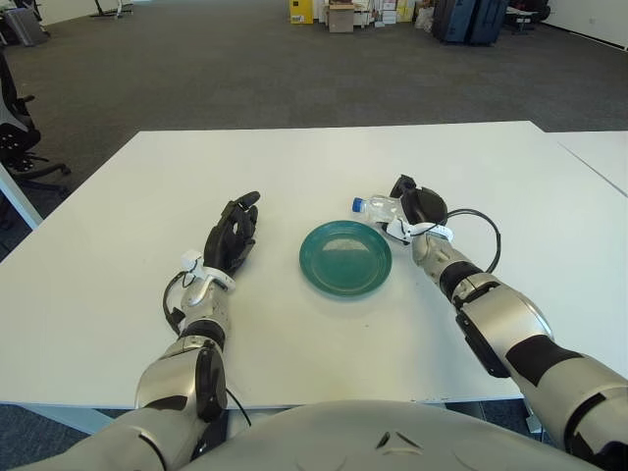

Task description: Put the bottle into the plate.

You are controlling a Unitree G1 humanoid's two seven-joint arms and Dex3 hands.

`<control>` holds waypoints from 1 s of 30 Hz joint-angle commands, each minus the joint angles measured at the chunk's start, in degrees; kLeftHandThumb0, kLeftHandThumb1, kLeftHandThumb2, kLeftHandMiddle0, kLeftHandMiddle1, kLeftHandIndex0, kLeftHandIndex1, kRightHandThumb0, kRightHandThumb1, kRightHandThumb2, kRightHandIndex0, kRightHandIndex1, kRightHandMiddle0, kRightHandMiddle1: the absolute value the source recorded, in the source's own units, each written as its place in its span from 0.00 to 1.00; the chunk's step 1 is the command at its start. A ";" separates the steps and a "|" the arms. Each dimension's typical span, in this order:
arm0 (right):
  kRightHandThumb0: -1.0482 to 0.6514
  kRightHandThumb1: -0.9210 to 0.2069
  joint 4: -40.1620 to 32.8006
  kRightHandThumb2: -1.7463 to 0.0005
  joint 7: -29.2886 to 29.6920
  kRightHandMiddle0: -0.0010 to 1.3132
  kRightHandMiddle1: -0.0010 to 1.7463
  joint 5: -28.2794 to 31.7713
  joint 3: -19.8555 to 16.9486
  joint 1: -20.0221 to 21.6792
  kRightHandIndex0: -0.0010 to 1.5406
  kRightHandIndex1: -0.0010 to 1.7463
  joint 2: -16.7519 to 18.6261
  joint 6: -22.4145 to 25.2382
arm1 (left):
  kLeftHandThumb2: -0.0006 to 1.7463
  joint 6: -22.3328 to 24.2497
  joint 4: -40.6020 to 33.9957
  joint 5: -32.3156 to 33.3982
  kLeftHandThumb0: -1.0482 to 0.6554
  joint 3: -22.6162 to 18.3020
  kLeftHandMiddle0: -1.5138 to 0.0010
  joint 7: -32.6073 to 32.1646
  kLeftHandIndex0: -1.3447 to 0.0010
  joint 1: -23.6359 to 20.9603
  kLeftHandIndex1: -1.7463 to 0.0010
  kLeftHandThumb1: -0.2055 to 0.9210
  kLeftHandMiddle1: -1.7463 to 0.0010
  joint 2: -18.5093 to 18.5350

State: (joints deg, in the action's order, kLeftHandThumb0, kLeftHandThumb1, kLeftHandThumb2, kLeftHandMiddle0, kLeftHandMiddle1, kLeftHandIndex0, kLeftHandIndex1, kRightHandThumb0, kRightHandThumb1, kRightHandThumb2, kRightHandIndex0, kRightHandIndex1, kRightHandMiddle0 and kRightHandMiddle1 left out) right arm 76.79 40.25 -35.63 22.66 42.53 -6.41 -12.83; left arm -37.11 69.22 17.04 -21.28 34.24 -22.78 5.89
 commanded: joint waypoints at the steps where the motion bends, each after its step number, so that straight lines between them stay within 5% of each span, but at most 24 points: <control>1: 0.62 0.72 -3.82 0.10 3.29 0.41 1.00 1.59 -1.54 1.71 0.50 1.00 -1.11 -4.00 | 0.42 1.36 3.02 -3.24 0.18 1.55 0.58 -4.79 0.88 1.46 0.47 1.00 0.95 0.96; 17: 0.62 0.70 -12.94 0.12 3.50 0.40 1.00 2.15 -3.47 -0.43 0.49 1.00 -2.68 -6.93 | 0.46 2.65 3.04 -11.40 0.18 7.20 0.72 -16.37 1.00 0.85 0.53 1.00 1.00 1.96; 30: 0.62 0.71 -23.35 0.11 2.63 0.41 1.00 0.21 -3.16 -4.36 0.49 1.00 -3.55 -5.67 | 0.47 3.83 3.13 -10.99 0.17 7.72 0.74 -15.95 1.00 -0.31 0.55 1.00 1.00 1.54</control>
State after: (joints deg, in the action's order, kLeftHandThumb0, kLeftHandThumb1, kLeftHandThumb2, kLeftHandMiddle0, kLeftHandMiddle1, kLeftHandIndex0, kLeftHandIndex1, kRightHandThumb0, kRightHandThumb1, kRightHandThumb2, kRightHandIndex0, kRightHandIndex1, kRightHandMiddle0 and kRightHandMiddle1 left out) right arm 57.28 42.80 -35.09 19.72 38.14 -9.21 -18.71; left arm -36.47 70.19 6.44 -13.86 18.11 -24.34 7.84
